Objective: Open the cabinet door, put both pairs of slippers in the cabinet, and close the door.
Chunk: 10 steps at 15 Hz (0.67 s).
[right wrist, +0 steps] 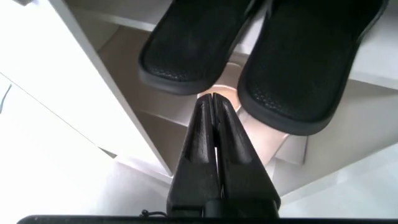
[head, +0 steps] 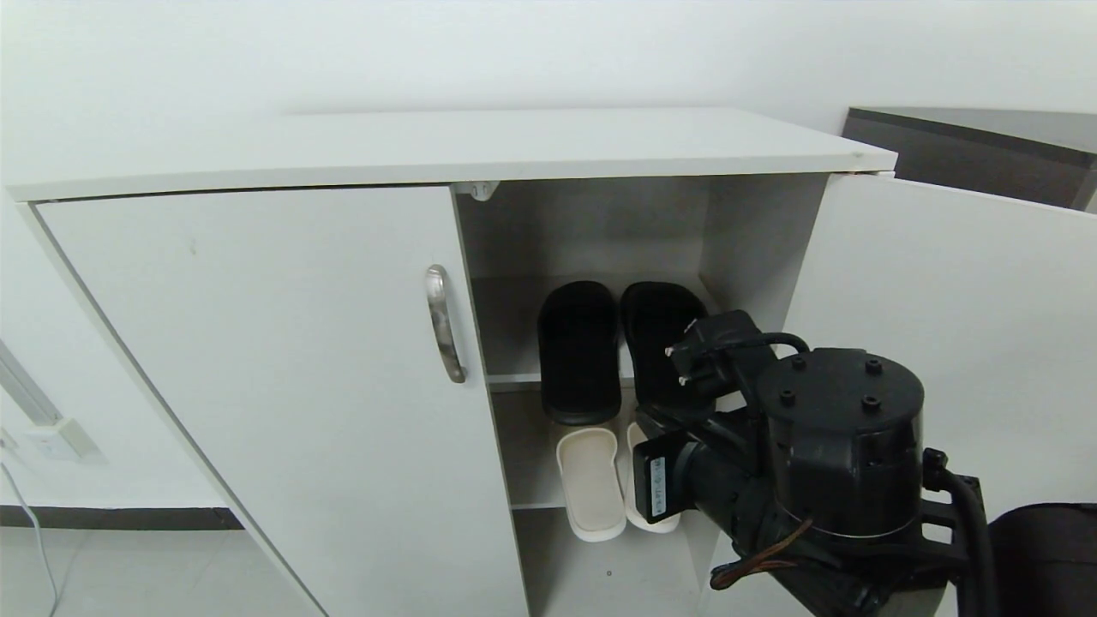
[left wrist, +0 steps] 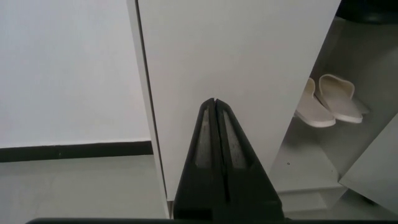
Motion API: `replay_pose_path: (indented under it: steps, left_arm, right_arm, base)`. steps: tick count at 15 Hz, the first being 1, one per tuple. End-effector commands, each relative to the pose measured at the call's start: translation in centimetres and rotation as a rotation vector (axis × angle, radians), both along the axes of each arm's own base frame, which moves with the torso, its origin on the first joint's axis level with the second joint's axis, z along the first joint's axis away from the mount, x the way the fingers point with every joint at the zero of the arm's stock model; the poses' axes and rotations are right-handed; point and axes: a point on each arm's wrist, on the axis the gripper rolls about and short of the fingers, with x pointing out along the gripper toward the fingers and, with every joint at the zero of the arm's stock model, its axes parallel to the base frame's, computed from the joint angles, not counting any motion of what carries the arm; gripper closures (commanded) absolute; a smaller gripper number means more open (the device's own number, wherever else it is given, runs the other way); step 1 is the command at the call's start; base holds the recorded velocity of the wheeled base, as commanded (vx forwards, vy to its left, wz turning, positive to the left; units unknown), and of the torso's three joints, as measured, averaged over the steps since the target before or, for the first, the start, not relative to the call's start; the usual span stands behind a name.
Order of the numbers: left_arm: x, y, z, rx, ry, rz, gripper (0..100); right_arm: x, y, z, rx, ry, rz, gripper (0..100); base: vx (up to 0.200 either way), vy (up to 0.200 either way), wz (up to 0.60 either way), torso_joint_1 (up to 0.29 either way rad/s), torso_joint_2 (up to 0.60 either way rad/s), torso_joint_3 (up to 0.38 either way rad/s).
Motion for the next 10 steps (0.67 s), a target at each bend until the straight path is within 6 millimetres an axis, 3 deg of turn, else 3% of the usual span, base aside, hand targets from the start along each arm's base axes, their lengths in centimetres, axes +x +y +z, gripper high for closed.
replay_pose_path:
  steps: [1, 10]
  left_arm:
    - [0.01, 0.0, 0.01, 0.0, 0.001, 0.0, 100]
    - [0.01, 0.0, 0.01, -0.001, 0.001, -0.002, 100]
  right_arm:
    - [-0.08, 0.09, -0.09, -0.002, 0.002, 0.004, 100]
    - [-0.11, 0.12, -0.52, -0.016, 0.009, 0.004, 100]
  base:
    - [0.0, 0.0, 0.0, 0.0, 0.0, 0.0]
    - [-0.2, 0.0, 0.0, 0.002, 0.0, 0.002]
